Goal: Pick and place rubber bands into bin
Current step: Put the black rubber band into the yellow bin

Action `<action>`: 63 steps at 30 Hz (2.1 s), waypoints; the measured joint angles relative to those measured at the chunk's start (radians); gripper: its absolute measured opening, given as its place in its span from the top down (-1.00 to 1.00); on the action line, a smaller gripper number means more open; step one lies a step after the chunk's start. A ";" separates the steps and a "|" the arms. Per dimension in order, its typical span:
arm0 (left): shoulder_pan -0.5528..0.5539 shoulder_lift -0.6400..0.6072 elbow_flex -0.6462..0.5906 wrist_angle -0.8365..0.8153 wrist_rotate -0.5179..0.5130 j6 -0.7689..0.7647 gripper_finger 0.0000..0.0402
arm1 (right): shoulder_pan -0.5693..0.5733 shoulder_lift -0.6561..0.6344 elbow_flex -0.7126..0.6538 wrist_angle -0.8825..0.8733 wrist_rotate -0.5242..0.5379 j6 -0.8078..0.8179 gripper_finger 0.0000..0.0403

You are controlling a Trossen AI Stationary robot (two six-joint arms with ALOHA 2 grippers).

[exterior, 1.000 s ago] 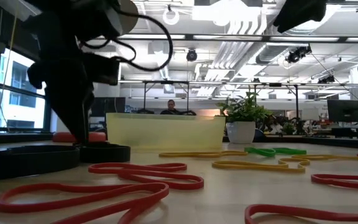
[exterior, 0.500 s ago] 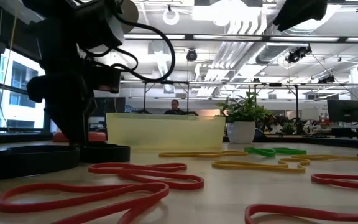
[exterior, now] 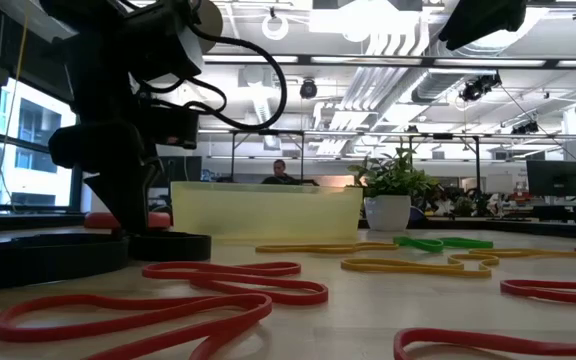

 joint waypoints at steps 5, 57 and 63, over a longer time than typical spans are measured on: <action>-0.002 -0.018 0.033 -0.002 0.050 0.046 0.99 | 0.000 0.000 0.000 -0.004 0.008 0.002 0.10; 0.483 -0.147 0.379 -0.160 -0.031 0.719 1.00 | -0.024 0.000 0.000 -0.014 0.024 0.002 0.10; 0.484 -0.086 0.379 -0.165 -0.027 0.737 1.00 | -0.024 0.000 0.000 -0.014 0.031 0.002 0.10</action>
